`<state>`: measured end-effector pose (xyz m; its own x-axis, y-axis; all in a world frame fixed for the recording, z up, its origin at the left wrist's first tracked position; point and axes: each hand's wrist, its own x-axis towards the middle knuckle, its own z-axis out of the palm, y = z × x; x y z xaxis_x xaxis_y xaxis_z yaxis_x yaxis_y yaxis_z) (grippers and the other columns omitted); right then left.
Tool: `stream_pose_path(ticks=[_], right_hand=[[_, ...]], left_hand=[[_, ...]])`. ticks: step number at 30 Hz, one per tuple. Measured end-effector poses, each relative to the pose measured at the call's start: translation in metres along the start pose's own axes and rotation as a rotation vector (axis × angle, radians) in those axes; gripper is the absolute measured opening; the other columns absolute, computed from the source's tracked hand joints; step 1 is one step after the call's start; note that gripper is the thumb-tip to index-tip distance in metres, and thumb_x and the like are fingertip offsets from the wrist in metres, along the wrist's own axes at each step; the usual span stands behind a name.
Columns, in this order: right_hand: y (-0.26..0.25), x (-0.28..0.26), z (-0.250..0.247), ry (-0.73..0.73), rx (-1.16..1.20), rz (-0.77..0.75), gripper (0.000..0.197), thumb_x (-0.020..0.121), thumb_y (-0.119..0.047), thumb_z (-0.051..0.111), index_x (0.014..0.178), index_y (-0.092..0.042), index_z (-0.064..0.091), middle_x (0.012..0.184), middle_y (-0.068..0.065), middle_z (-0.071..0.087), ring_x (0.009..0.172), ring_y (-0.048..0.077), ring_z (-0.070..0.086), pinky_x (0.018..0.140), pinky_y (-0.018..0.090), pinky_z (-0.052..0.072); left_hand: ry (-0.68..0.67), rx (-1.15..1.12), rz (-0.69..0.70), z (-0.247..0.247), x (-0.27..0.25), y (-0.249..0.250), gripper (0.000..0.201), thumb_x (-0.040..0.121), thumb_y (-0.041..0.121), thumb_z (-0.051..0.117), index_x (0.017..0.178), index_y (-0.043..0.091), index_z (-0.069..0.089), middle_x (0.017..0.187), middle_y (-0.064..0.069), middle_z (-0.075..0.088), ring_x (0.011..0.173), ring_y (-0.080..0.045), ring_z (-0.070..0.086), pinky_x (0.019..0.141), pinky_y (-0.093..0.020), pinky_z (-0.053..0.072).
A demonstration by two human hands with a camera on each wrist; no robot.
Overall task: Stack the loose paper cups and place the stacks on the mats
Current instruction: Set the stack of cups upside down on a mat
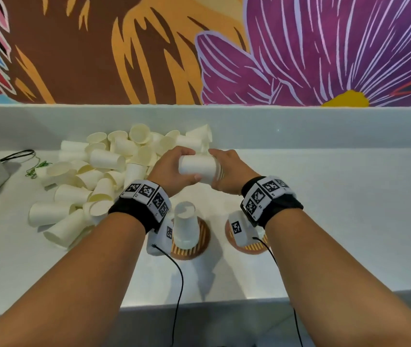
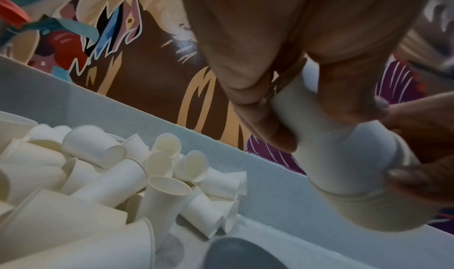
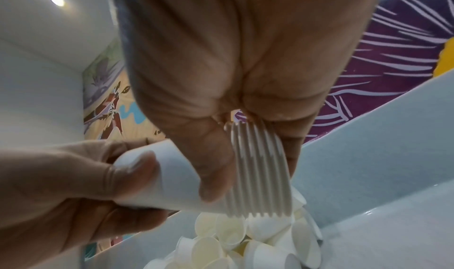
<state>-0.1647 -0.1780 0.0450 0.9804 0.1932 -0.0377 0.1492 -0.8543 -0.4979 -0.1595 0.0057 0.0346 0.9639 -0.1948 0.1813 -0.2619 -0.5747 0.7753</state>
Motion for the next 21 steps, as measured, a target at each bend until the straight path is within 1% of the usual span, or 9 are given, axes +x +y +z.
stream_pose_path(ticks=[2, 4, 6, 8, 10, 14, 16, 18, 21], right_hand=[[0.011, -0.010, -0.004, 0.043, -0.003, 0.002, 0.083, 0.077, -0.024, 0.074, 0.146, -0.026, 0.027, 0.139, 0.008, 0.032, 0.121, 0.028, 0.048, 0.101, 0.034, 0.042], [0.023, -0.019, -0.009, 0.074, -0.035, 0.011, 0.082, 0.073, -0.029, 0.076, 0.142, -0.028, 0.032, 0.134, 0.007, 0.038, 0.118, 0.029, 0.048, 0.101, 0.040, 0.044], [0.031, -0.025, -0.011, 0.100, -0.071, 0.025, 0.079, 0.071, -0.035, 0.077, 0.138, -0.029, 0.036, 0.130, 0.007, 0.044, 0.115, 0.031, 0.048, 0.097, 0.046, 0.045], [0.043, -0.034, -0.011, 0.119, -0.069, 0.029, 0.076, 0.070, -0.039, 0.077, 0.134, -0.029, 0.038, 0.125, 0.006, 0.050, 0.112, 0.031, 0.049, 0.094, 0.047, 0.046], [0.053, -0.041, -0.008, 0.124, -0.036, 0.031, 0.072, 0.068, -0.043, 0.076, 0.129, -0.029, 0.040, 0.120, 0.004, 0.054, 0.108, 0.030, 0.052, 0.090, 0.046, 0.047], [0.071, -0.053, -0.006, 0.127, 0.054, 0.055, 0.070, 0.066, -0.043, 0.077, 0.125, -0.025, 0.044, 0.117, 0.003, 0.057, 0.104, 0.027, 0.056, 0.088, 0.045, 0.050], [0.081, -0.057, -0.007, 0.132, 0.109, 0.065, 0.067, 0.069, -0.038, 0.078, 0.125, -0.022, 0.044, 0.117, 0.002, 0.058, 0.101, 0.024, 0.058, 0.087, 0.041, 0.051], [0.090, -0.062, -0.006, 0.119, 0.168, 0.077, 0.065, 0.073, -0.032, 0.077, 0.127, -0.019, 0.043, 0.117, 0.002, 0.058, 0.100, 0.021, 0.058, 0.082, 0.034, 0.048], [0.104, -0.066, 0.001, 0.114, 0.220, 0.113, 0.066, 0.074, -0.030, 0.076, 0.129, -0.018, 0.042, 0.119, 0.003, 0.058, 0.105, 0.023, 0.059, 0.079, 0.031, 0.046]], left_hand=[[0.020, -0.004, 0.023, 0.010, -0.007, 0.012, 0.057, 0.073, 0.020, 0.080, 0.122, 0.022, 0.051, 0.117, -0.002, 0.055, 0.102, -0.022, 0.057, 0.083, -0.032, 0.050], [0.057, -0.024, 0.039, 0.022, -0.014, 0.024, 0.056, 0.074, 0.020, 0.079, 0.122, 0.024, 0.050, 0.118, 0.000, 0.054, 0.102, -0.020, 0.055, 0.082, -0.028, 0.047], [0.098, -0.078, 0.049, 0.031, -0.019, 0.034, 0.057, 0.074, 0.022, 0.080, 0.122, 0.027, 0.049, 0.120, 0.004, 0.052, 0.103, -0.019, 0.053, 0.083, -0.026, 0.045], [0.126, -0.130, 0.066, 0.044, -0.024, 0.044, 0.061, 0.075, 0.024, 0.080, 0.125, 0.031, 0.046, 0.122, 0.008, 0.050, 0.100, -0.020, 0.055, 0.081, -0.023, 0.046], [0.128, -0.184, 0.073, 0.056, -0.029, 0.052, 0.065, 0.076, 0.023, 0.079, 0.129, 0.033, 0.043, 0.122, 0.010, 0.049, 0.099, -0.020, 0.058, 0.080, -0.021, 0.049], [0.095, -0.248, 0.060, 0.077, -0.031, 0.066, 0.069, 0.078, 0.022, 0.078, 0.133, 0.033, 0.040, 0.129, 0.007, 0.049, 0.107, -0.020, 0.060, 0.089, -0.030, 0.053], [0.068, -0.280, 0.042, 0.087, -0.030, 0.070, 0.068, 0.079, 0.020, 0.077, 0.134, 0.035, 0.039, 0.131, 0.007, 0.049, 0.110, -0.019, 0.060, 0.092, -0.033, 0.053], [0.040, -0.309, 0.028, 0.097, -0.028, 0.071, 0.066, 0.080, 0.018, 0.076, 0.133, 0.034, 0.039, 0.131, 0.006, 0.050, 0.111, -0.017, 0.059, 0.093, -0.035, 0.054], [-0.001, -0.261, 0.028, 0.111, -0.025, 0.073, 0.064, 0.082, 0.018, 0.074, 0.134, 0.032, 0.040, 0.130, 0.007, 0.051, 0.112, -0.015, 0.059, 0.093, -0.036, 0.053]])
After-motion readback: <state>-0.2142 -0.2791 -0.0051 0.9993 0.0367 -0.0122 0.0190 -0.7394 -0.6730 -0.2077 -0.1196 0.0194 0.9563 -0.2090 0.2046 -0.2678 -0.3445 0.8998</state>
